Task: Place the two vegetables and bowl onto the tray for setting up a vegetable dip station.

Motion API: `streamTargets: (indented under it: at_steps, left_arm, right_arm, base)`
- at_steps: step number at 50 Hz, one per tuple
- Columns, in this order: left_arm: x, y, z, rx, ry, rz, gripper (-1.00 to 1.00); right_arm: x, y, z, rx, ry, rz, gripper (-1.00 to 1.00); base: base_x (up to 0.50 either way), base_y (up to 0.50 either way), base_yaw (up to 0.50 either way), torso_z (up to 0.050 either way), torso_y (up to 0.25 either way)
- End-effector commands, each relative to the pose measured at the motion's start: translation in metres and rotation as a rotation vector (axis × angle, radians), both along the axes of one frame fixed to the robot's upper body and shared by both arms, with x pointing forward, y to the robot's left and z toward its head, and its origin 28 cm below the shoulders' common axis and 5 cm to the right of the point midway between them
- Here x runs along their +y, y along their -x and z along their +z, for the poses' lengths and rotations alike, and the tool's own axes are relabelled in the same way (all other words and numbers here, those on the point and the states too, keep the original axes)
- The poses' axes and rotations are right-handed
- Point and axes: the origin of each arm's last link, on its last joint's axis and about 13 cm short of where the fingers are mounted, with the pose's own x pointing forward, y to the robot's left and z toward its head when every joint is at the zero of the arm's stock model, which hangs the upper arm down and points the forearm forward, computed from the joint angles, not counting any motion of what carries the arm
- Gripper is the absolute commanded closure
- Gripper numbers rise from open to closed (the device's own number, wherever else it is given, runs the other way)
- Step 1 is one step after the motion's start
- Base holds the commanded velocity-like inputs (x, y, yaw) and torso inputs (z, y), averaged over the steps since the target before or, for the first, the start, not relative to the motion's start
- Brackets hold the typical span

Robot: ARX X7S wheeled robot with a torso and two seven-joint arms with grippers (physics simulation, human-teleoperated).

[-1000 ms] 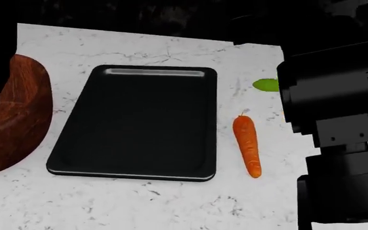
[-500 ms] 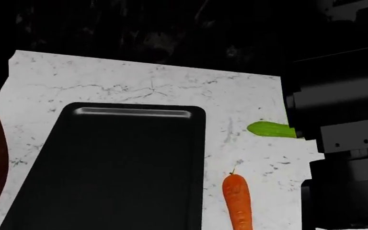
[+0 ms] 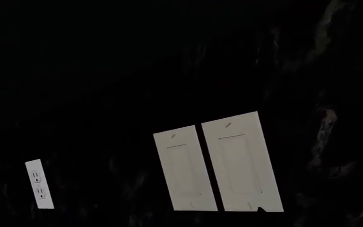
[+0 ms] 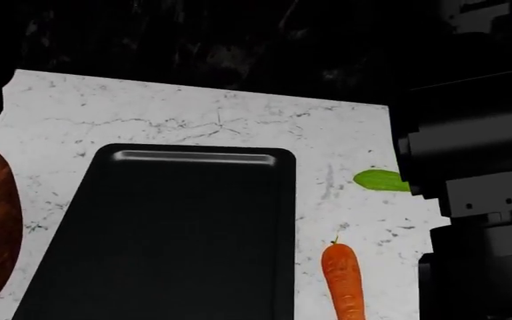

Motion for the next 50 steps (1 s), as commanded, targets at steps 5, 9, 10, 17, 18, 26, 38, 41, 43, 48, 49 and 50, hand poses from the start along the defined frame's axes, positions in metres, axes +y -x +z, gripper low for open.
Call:
streamTargets:
  at_steps: [5, 9, 10, 17, 18, 26, 38, 41, 43, 48, 49, 50]
  left_arm:
    - [-0.008, 0.007, 0.007, -0.020, 0.014, -0.096, -1.00]
    - [-0.009, 0.006, 0.010, -0.024, 0.011, -0.102, -1.00]
    - [-0.008, 0.005, 0.010, -0.025, 0.012, -0.103, -1.00]
    - [-0.007, 0.004, 0.018, 0.010, -0.005, -0.085, -1.00]
    - [-0.006, 0.005, 0.019, 0.008, -0.001, -0.085, -1.00]
    - [-0.002, 0.010, 0.038, -0.011, -0.087, -0.066, -1.00]
    - [0.000, 0.011, 0.054, -0.003, -0.135, -0.093, -1.00]
    - [0.002, 0.012, 0.058, -0.004, -0.136, -0.086, -1.00]
    - [0.002, 0.012, 0.058, -0.001, -0.137, -0.085, -1.00]
    - [0.001, 0.009, 0.054, 0.006, -0.153, -0.084, -1.00]
    - [0.000, 0.009, 0.054, 0.007, -0.150, -0.086, -1.00]
    - [0.000, 0.009, 0.054, 0.007, -0.152, -0.085, -1.00]
  right_arm:
    - [0.000, 0.003, 0.006, 0.007, 0.028, 0.055, -1.00]
    - [-0.002, 0.003, 0.010, 0.009, 0.037, 0.057, -1.00]
    - [-0.002, 0.003, 0.011, 0.008, 0.037, 0.057, -1.00]
    - [-0.012, 0.010, 0.028, 0.071, 0.180, 0.041, -1.00]
    - [-0.014, 0.010, 0.030, 0.079, 0.195, 0.032, -1.00]
    - [-0.043, 0.019, 0.051, 0.282, 0.394, 0.098, -1.00]
    - [-0.063, 0.024, 0.041, 0.539, 0.510, 0.150, -1.00]
    - [-0.064, 0.024, 0.040, 0.555, 0.541, 0.141, -1.00]
    - [-0.062, 0.026, 0.037, 0.578, 0.565, 0.152, -1.00]
    - [-0.058, 0.031, 0.033, 0.592, 0.596, 0.202, -1.00]
    - [-0.057, 0.032, 0.032, 0.591, 0.597, 0.216, -1.00]
    - [-0.057, 0.032, 0.032, 0.591, 0.598, 0.221, -1.00]
  base:
    - [0.00, 0.00, 0.00, 0.000, -0.092]
    - [0.00, 0.00, 0.00, 0.000, -0.250]
    - [0.00, 0.00, 0.00, 0.000, -0.250]
    - [0.00, 0.00, 0.00, 0.000, -0.107]
    - [0.00, 0.00, 0.00, 0.000, 0.000]
    - [0.00, 0.00, 0.00, 0.000, 0.000]
    - [0.00, 0.00, 0.00, 0.000, 0.000]
    - [0.00, 0.00, 0.00, 0.000, 0.000]
    - [0.00, 0.00, 0.00, 0.000, 0.000]
    - [0.00, 0.00, 0.00, 0.000, 0.000]
    - [0.00, 0.00, 0.00, 0.000, 0.000]
    - [0.00, 0.00, 0.00, 0.000, 0.000]
